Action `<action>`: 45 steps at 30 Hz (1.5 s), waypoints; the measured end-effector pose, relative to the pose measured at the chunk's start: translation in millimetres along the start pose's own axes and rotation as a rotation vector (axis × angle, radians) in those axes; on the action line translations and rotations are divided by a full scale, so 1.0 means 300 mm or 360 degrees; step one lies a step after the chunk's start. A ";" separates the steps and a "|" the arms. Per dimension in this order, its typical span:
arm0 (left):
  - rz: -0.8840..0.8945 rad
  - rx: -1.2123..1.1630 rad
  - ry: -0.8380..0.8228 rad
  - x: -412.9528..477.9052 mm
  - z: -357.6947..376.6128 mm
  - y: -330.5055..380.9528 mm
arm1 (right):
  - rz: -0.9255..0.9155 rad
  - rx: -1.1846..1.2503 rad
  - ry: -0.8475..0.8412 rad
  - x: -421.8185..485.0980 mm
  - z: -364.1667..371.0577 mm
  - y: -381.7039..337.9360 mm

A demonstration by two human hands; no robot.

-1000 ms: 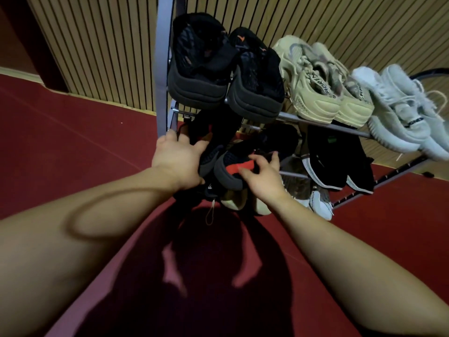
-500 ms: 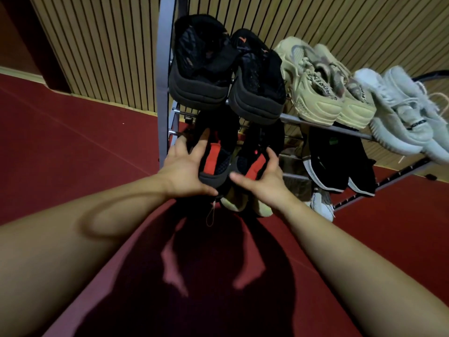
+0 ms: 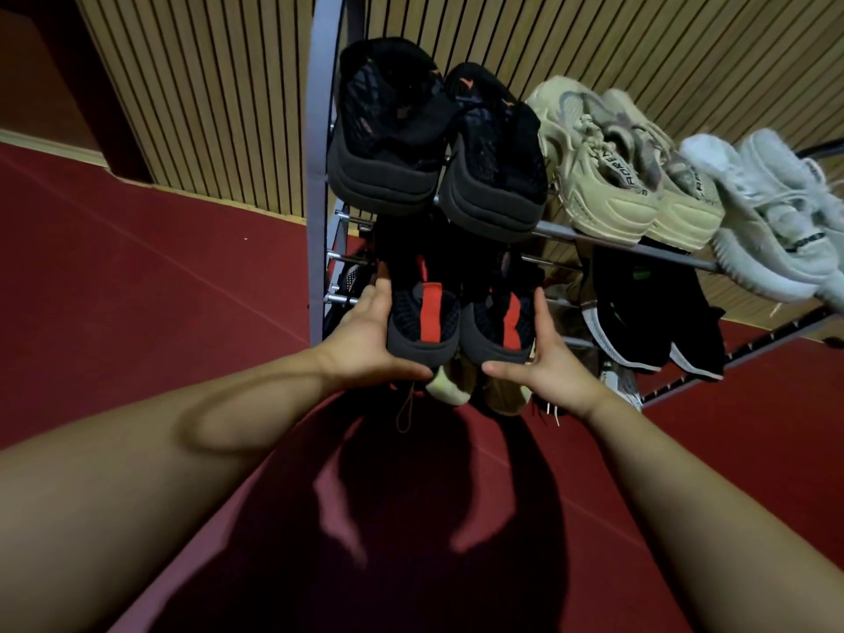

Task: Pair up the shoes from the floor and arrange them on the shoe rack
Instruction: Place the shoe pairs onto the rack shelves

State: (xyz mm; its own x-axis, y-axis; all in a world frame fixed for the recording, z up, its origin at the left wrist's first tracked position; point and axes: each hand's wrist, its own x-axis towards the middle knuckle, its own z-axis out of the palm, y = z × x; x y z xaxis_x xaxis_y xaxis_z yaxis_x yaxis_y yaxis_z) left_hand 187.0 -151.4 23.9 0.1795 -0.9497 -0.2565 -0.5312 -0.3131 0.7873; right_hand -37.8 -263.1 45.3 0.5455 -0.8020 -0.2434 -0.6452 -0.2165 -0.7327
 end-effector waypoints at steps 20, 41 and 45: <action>-0.0118 -0.1077 0.0003 -0.181 0.063 -0.043 | 0.0121 0.1198 -0.0030 -0.154 0.078 0.058; -0.0160 -0.0970 -0.0096 -0.129 -0.015 -0.041 | -0.0002 0.0951 -0.0459 -0.069 0.034 0.056; -0.0308 -0.1199 0.0042 -0.073 -0.077 -0.010 | -0.0012 0.1054 -0.0288 0.013 0.040 -0.018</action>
State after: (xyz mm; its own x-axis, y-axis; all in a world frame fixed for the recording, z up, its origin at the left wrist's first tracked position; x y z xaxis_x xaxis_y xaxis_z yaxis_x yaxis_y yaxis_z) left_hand 203.8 -129.5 40.0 0.2362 -0.8752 -0.4221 0.2159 -0.3763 0.9010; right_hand -25.7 -258.5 40.7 0.6668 -0.6836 -0.2967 -0.2095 0.2102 -0.9550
